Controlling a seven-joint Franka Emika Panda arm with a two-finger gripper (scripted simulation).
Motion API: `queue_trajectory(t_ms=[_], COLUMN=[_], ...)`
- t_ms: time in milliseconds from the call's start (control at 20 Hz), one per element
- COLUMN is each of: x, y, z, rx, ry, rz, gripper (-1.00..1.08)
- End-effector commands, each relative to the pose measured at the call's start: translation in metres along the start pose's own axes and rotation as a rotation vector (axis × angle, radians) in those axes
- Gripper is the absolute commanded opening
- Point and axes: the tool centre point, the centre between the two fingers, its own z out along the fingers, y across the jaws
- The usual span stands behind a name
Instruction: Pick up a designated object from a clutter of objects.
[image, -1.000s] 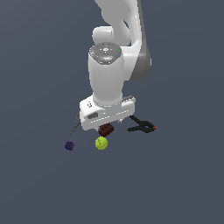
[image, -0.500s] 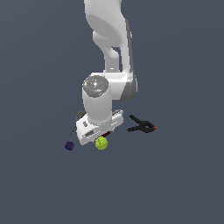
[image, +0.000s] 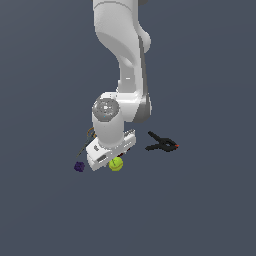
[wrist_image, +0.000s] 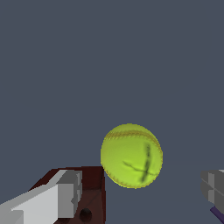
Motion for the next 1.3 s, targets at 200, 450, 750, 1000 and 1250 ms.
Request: queue_trajectory(t_ms=[200,450,750,1000,1250], x=[0.000,-0.001,-0.001,-0.001,-0.001], y=[0.000,0.000,0.000,0.001,0.001], z=[0.004,0.023,0.048,0.052,0.052], rx=[0.000,0.000,0.000,0.000,0.000], ry=[0.000,0.000,0.001,0.001,0.001], rz=[-0.002,-0.004,-0.006,-0.006,-0.006], gripper=[1.00,1.00,1.00,-1.00,-1.00])
